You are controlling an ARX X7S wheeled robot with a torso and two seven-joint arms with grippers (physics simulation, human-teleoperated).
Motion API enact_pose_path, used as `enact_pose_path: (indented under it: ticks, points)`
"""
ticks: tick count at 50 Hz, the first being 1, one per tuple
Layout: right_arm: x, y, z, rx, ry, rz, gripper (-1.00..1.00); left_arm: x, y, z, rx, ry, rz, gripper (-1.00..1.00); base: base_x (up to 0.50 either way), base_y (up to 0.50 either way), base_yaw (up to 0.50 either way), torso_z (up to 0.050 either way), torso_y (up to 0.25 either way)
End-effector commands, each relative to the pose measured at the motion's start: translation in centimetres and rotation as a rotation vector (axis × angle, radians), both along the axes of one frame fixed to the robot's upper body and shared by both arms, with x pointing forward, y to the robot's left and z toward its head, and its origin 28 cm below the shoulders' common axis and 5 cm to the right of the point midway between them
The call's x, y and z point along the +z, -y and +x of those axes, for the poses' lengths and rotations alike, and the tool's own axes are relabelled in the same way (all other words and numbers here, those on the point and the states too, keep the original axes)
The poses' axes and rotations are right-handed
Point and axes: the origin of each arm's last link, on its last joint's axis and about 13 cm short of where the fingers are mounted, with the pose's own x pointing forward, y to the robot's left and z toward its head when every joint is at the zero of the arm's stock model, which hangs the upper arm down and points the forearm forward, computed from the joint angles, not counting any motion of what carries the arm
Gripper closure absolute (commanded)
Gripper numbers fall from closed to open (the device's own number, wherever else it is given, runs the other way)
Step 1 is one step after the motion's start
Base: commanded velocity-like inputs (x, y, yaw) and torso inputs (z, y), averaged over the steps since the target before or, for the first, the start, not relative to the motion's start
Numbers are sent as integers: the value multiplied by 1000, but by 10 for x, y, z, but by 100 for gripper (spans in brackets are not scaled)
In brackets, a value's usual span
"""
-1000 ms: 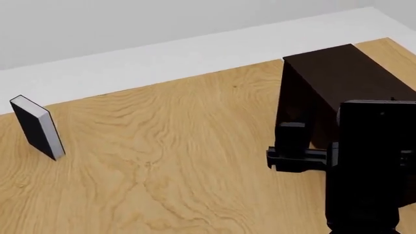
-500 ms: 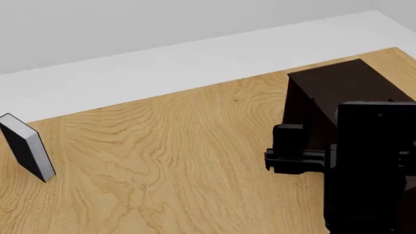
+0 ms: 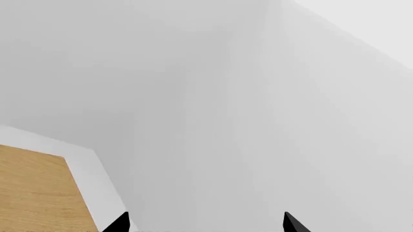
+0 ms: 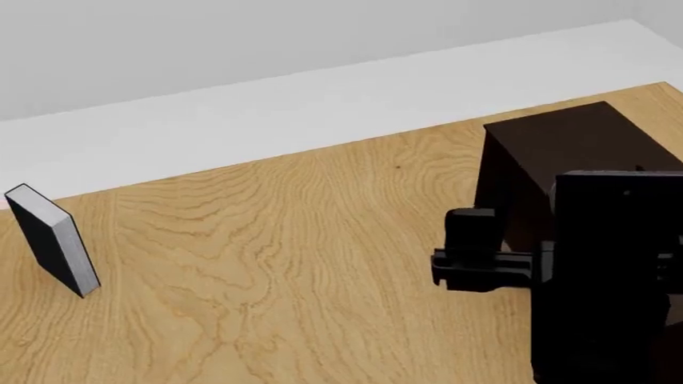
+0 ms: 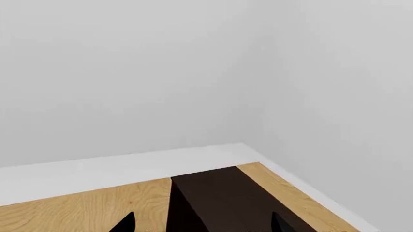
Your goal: Pick up the book on the right and place it on the cabinet shelf.
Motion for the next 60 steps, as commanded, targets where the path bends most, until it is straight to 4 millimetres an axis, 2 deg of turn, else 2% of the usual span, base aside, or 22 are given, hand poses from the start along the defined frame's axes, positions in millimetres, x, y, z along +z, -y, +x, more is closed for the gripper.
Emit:
enact_pose_path:
  ticks: [1,5,8,11,17,18,27,37,51,60]
  points:
    - [6,4,-11,-10,-14,29,-100,0,0,1,-5,-1,2,-100,0,0,0,0,0]
    - [8,9,-15,-17,-21,42,-100,0,1,1,-6,-1,5,-100,0,0,0,0,0]
    - [15,18,-22,-104,-34,33,-100,0,1,1,-6,-4,6,-100,0,0,0,0,0]
    - [22,17,-35,-35,-70,30,-100,0,1,1,-7,-2,8,-100,0,0,0,0,0]
    - [32,23,-48,-25,-129,28,-100,1,1,0,-7,-3,9,-100,0,0,0,0,0]
    - [34,23,-51,36,-158,111,-100,1,1,1,-8,-5,10,-100,0,0,0,0,0]
    - [44,33,-69,34,-255,95,-100,1,1,1,-5,-9,20,-100,0,0,0,0,0]
    - [49,42,-80,-15,-318,67,-100,1,2,1,-2,-10,25,-100,0,0,0,0,0]
    - [48,53,-92,-22,-521,9,-100,0,2,2,1,-11,27,-100,0,0,0,0,0]
    - [50,60,-99,-27,-593,-10,-100,0,2,1,3,-11,27,-100,0,0,0,0,0]
